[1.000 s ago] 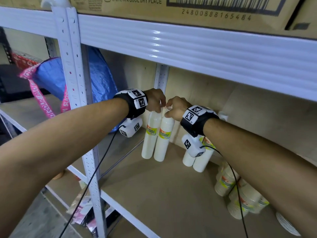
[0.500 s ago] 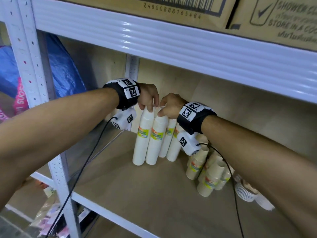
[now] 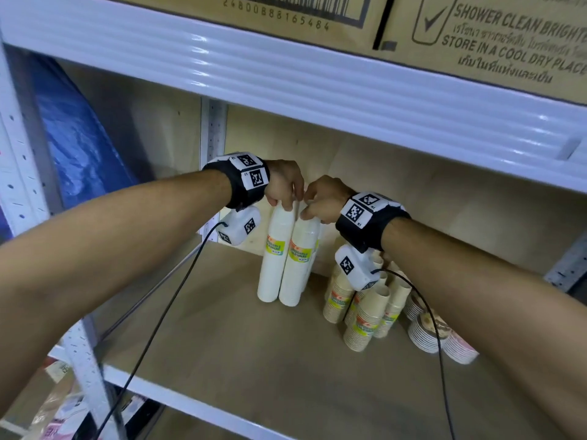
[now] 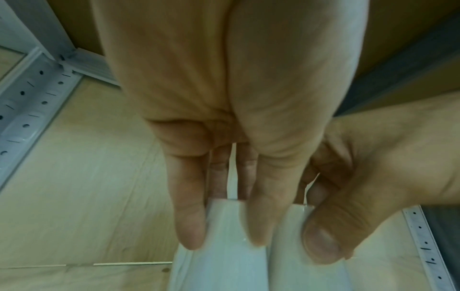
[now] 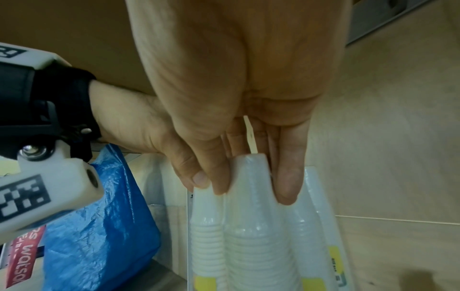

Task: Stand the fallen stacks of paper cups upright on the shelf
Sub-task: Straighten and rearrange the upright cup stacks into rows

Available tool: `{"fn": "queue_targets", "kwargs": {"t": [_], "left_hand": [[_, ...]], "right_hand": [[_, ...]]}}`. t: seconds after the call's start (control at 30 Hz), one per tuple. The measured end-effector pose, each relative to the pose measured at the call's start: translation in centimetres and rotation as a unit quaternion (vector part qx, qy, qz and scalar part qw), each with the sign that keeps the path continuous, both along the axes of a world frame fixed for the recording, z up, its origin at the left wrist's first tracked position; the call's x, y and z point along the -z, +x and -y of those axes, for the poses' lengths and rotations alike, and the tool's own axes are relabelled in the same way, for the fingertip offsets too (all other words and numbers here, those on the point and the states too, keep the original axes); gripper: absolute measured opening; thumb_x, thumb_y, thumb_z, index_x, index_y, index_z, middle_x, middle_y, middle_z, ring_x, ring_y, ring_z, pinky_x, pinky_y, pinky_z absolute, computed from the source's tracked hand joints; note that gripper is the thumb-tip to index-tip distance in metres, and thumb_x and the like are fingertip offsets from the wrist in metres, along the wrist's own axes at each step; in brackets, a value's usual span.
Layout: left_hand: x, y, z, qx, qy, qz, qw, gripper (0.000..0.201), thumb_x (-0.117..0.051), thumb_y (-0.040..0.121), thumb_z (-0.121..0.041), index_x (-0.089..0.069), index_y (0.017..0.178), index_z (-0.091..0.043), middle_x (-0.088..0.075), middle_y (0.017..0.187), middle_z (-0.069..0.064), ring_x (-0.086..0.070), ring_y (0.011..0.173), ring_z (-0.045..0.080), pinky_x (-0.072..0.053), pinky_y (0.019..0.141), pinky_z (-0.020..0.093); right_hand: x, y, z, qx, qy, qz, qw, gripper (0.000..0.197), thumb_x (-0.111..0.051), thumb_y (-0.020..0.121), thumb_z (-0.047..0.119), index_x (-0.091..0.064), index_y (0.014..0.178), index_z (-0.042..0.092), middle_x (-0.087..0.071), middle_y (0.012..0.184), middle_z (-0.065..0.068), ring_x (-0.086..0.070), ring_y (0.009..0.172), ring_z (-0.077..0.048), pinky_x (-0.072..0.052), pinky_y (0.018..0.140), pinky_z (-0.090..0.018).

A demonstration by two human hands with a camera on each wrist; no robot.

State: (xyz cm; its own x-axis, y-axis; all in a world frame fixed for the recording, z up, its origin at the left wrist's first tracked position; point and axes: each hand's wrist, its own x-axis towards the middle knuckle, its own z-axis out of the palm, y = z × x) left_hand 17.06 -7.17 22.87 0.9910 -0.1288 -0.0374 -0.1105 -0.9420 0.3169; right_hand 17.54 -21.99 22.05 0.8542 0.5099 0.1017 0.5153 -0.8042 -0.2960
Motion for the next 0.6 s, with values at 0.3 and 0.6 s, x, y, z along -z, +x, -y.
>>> {"fn": "queue_targets", "kwargs": {"t": [0.3,0.6], "left_hand": [[0.8,0.8,0.8,0.009,-0.009,0.009,1.000,0.038,-0.077,0.080,-0.008,-0.068,0.117,-0.013,-0.064,0.116,0.003,-0.067,0.099,0.027,-0.056,0.059,0.023],[1.0,0.9,1.1,0.006,-0.004,0.002,1.000,0.040,-0.076,0.081,-0.009,-0.067,0.120,-0.014,-0.062,0.112,0.000,-0.068,0.095,0.027,-0.056,0.062,0.025]], "right_hand": [[1.0,1.0,1.0,0.000,0.004,-0.011,1.000,0.028,-0.079,0.073,0.018,-0.070,0.098,0.010,-0.065,0.092,-0.007,-0.067,0.084,-0.024,-0.059,0.073,-0.036],[1.3,1.4,1.2,0.001,-0.006,-0.015,1.000,0.030,-0.077,0.077,0.017,-0.069,0.104,0.010,-0.063,0.093,-0.006,-0.064,0.081,-0.022,-0.053,0.067,-0.030]]}}
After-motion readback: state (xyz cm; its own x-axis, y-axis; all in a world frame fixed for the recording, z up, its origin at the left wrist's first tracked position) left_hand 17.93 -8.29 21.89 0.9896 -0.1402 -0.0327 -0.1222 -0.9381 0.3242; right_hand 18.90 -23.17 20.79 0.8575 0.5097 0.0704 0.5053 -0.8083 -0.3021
